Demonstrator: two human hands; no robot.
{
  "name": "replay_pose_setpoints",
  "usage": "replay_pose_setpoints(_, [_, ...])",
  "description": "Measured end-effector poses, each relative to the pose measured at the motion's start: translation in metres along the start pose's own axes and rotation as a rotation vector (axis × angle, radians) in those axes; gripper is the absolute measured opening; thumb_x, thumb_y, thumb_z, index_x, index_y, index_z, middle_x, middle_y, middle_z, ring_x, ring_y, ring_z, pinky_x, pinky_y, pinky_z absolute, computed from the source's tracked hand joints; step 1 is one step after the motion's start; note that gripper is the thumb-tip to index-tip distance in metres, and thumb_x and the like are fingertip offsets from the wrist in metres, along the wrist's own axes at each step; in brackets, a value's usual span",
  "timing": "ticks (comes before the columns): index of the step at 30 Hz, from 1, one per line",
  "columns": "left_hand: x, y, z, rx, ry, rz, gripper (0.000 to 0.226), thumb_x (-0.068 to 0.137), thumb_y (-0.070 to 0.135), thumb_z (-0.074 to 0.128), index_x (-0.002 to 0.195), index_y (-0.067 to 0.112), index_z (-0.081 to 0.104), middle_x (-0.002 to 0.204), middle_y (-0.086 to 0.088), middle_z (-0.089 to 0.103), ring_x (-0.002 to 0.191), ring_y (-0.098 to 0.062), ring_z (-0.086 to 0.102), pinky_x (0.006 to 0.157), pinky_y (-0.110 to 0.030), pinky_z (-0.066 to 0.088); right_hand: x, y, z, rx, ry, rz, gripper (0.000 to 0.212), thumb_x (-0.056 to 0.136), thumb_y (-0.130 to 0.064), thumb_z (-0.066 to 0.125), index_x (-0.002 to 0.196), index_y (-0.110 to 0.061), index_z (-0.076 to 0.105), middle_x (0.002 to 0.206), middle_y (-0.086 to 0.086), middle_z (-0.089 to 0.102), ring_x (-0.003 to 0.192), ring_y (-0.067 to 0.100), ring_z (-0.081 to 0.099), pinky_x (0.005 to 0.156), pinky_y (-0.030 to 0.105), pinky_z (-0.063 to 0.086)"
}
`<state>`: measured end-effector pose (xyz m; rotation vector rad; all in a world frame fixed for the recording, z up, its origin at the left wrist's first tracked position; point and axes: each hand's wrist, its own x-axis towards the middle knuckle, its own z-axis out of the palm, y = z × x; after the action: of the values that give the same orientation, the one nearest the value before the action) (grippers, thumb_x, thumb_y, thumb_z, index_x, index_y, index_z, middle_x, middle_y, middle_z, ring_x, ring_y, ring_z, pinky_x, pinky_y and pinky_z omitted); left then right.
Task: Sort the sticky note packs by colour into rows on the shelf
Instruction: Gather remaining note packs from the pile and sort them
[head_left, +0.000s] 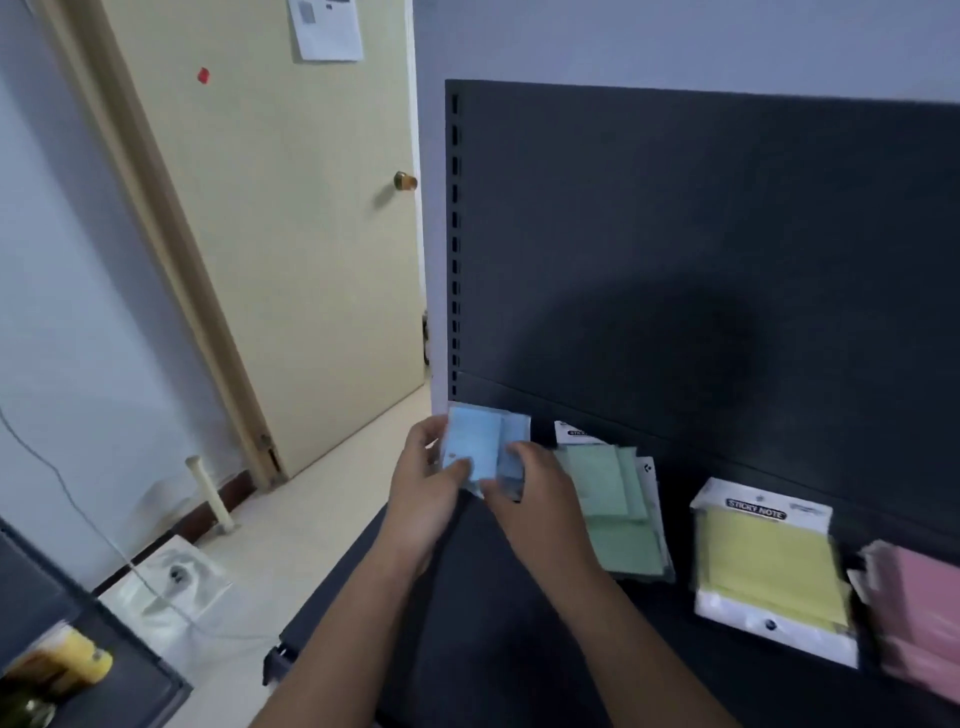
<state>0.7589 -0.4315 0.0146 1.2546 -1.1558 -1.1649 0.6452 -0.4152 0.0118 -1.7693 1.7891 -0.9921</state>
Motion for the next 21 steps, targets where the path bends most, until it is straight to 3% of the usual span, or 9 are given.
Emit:
replay_pose_setpoints(2, [0.02, -0.008, 0.005, 0.132, -0.1, 0.026, 0.04, 0.089, 0.001, 0.053, 0.125, 0.016, 0.048, 0.119, -0.004, 0.056, 0.098, -0.015, 0.056, 0.069, -0.011, 0.046, 0.013, 0.005, 0.009, -0.058, 0.039, 0.021, 0.035, 0.087, -0.021, 0.059, 0.12, -0.01, 0.052, 0.118, 0.003, 0.055, 0.108, 0.02, 0.052, 0.09, 0.032, 0.044])
replay_pose_setpoints(4, [0.036, -0.021, 0.011, 0.35, -0.144, 0.07, 0.043, 0.087, 0.005, 0.057, 0.129, 0.009, 0.046, 0.125, -0.008, 0.05, 0.103, -0.015, 0.049, 0.07, -0.008, 0.042, 0.022, 0.014, 0.018, -0.19, 0.014, 0.03, 0.032, 0.086, -0.019, 0.054, 0.117, -0.01, 0.053, 0.115, 0.008, 0.056, 0.107, 0.026, 0.052, 0.09, 0.038, 0.044])
replay_pose_setpoints(8, [0.046, -0.041, 0.016, 0.623, -0.193, 0.144, 0.06, 0.078, 0.025, 0.06, 0.132, 0.005, 0.044, 0.135, -0.015, 0.043, 0.125, -0.029, 0.039, 0.105, -0.036, 0.034, 0.025, 0.023, 0.03, -0.378, -0.095, 0.049, 0.044, 0.089, -0.017, 0.046, 0.131, -0.01, 0.038, 0.13, 0.013, 0.045, 0.117, 0.028, 0.044, 0.099, 0.038, 0.039])
replay_pose_setpoints(10, [0.048, -0.044, 0.016, 0.648, -0.157, 0.146, 0.057, 0.081, 0.016, 0.064, 0.133, 0.005, 0.044, 0.138, -0.018, 0.038, 0.129, -0.033, 0.034, 0.108, -0.044, 0.03, 0.025, 0.024, 0.032, -0.381, -0.079, 0.049, 0.046, 0.089, -0.016, 0.047, 0.133, -0.01, 0.036, 0.132, 0.013, 0.042, 0.119, 0.029, 0.042, 0.102, 0.039, 0.037])
replay_pose_setpoints(14, [0.04, -0.04, 0.021, 0.697, -0.055, 0.183, 0.053, 0.081, 0.01, 0.065, 0.131, 0.003, 0.048, 0.141, -0.022, 0.033, 0.132, -0.034, 0.029, 0.111, -0.043, 0.023, 0.016, 0.02, 0.026, -0.323, -0.056, -0.015, 0.044, 0.087, -0.012, 0.048, 0.129, -0.008, 0.042, 0.131, 0.013, 0.044, 0.118, 0.028, 0.043, 0.101, 0.042, 0.038])
replay_pose_setpoints(18, [0.005, -0.024, 0.037, 0.652, -0.035, 0.258, 0.043, 0.083, 0.005, 0.06, 0.125, 0.005, 0.053, 0.144, -0.017, 0.033, 0.137, -0.028, 0.024, 0.113, -0.035, 0.018, -0.017, 0.018, -0.006, -0.184, -0.069, -0.127, 0.049, 0.088, -0.005, 0.047, 0.137, -0.004, 0.039, 0.14, 0.01, 0.038, 0.13, 0.022, 0.035, 0.111, 0.029, 0.027])
replay_pose_setpoints(21, [-0.033, -0.013, 0.06, 0.626, -0.103, 0.359, 0.034, 0.083, 0.011, 0.053, 0.116, 0.007, 0.058, 0.134, -0.013, 0.044, 0.13, -0.027, 0.034, 0.104, -0.027, 0.022, -0.051, 0.026, -0.042, -0.109, -0.021, -0.186, 0.047, 0.086, 0.0, 0.048, 0.132, -0.004, 0.045, 0.136, 0.008, 0.045, 0.125, 0.017, 0.038, 0.104, 0.014, 0.024])
